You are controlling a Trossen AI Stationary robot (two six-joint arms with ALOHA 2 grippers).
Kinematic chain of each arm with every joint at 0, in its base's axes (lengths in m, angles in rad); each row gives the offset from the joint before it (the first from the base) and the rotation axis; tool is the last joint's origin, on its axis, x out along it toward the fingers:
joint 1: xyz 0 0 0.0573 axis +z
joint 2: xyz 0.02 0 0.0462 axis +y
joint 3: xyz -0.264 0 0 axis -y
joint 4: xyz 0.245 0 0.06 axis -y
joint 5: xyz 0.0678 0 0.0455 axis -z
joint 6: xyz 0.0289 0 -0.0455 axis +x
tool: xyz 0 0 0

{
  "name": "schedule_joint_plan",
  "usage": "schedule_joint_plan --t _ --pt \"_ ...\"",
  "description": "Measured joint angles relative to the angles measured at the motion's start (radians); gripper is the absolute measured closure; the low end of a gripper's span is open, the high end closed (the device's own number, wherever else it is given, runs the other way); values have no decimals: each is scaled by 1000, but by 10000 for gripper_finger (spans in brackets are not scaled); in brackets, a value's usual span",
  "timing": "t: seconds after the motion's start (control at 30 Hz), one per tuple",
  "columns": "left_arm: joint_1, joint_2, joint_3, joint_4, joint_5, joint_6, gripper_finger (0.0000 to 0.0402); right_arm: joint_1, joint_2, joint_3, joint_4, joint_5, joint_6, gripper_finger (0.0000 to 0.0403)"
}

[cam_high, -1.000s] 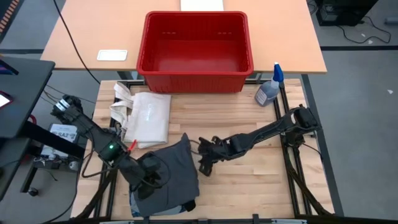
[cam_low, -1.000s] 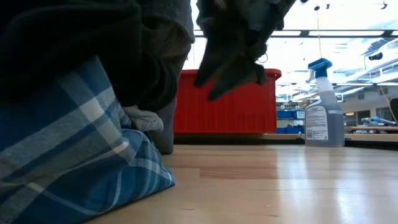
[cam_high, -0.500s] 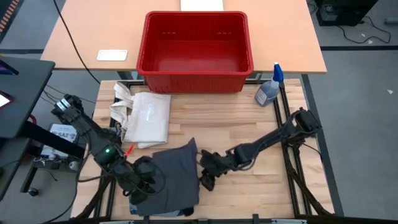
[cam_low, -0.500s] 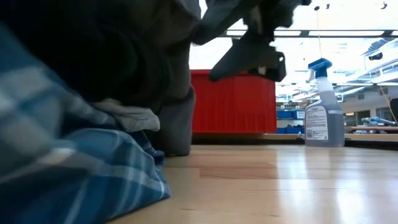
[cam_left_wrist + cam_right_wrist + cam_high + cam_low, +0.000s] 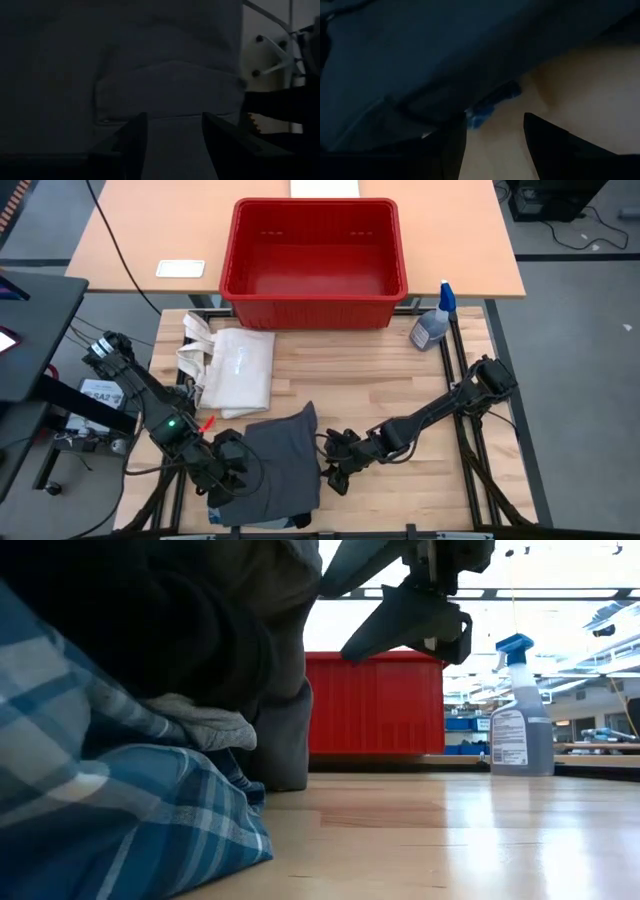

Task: Sort clothes
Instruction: Put the stacked clothes into the red bin

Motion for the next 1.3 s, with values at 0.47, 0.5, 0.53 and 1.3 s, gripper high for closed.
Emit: schedule_joint_plan --t 0.47,0.5,0.53,1.3 --pt "-28 4 0 25 -92 11 209 44 16 0 69 72 -130 197" --pt "-25 11 0 24 -99 21 209 41 27 0 77 70 -147 197" --pt "-19 21 0 23 -102 33 209 34 45 0 112 64 -159 197" --pt "6 154 -2 48 -103 49 209 -18 97 153 313 55 -344 204"
